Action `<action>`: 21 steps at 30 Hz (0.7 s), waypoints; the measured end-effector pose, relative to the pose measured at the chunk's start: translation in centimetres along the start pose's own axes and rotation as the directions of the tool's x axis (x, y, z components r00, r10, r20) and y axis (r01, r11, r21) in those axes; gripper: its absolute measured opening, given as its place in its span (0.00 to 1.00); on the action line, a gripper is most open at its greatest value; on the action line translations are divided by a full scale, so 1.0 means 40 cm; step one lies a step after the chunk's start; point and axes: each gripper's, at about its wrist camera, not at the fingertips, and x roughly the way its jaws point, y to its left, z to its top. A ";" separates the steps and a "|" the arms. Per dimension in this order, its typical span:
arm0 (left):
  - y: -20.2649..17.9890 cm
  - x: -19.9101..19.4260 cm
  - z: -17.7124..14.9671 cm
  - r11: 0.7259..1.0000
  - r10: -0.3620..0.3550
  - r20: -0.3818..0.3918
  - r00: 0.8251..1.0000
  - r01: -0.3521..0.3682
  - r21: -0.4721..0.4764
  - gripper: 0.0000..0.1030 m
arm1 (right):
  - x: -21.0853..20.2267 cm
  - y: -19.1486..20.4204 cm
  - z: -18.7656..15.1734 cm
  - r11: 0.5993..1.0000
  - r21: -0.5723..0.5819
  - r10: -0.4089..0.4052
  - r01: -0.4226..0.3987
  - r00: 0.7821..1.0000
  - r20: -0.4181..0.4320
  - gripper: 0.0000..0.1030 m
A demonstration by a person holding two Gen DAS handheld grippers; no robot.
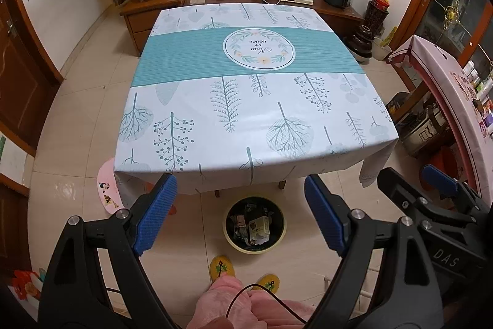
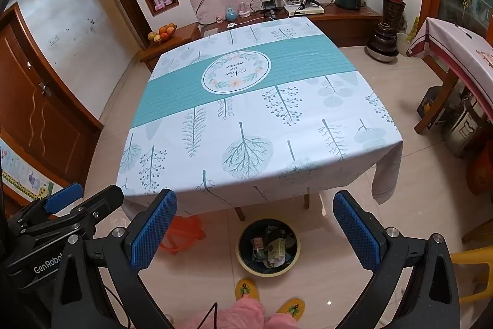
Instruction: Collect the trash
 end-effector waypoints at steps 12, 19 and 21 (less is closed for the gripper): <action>0.006 0.005 0.010 1.000 0.000 -0.005 1.000 0.000 0.004 0.80 | 0.000 0.000 0.002 1.000 0.000 -0.003 0.003 1.000 0.002 0.99; 0.006 0.005 0.011 1.000 0.000 -0.006 1.000 0.000 0.006 0.80 | 0.003 0.000 0.004 1.000 -0.002 -0.005 0.005 1.000 0.003 0.99; 0.006 0.004 0.011 1.000 0.001 -0.006 1.000 -0.001 0.008 0.80 | 0.003 0.001 0.005 1.000 -0.003 -0.005 0.005 1.000 0.004 0.99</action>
